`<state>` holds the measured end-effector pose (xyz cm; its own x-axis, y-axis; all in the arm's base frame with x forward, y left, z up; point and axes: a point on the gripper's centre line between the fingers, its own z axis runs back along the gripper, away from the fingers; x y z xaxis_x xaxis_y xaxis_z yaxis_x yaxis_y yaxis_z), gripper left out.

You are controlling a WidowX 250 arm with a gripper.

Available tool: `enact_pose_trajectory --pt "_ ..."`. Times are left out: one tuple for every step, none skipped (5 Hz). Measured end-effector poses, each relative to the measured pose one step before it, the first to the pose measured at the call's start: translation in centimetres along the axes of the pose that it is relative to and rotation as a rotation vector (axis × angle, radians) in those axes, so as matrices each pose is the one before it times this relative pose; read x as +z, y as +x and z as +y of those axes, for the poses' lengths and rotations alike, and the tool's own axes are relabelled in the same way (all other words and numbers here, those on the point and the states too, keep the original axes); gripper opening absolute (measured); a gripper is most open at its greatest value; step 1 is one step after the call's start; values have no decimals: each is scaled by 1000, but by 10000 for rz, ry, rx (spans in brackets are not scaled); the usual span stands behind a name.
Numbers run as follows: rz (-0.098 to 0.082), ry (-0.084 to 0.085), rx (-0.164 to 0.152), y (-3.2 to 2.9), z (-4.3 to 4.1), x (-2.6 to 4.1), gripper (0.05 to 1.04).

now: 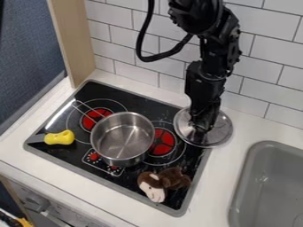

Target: Put a cover the silver pot

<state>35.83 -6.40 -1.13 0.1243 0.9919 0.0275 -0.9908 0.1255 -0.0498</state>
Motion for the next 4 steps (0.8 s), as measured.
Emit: enact_pose_trajectory --pt "37 3 -17 -92 310 19 62" --pt "190 45 -115 -320 455 342 55" --pt "279 164 -234 -409 751 517 55" --pt "557 -569 -406 -876 349 3156 55"
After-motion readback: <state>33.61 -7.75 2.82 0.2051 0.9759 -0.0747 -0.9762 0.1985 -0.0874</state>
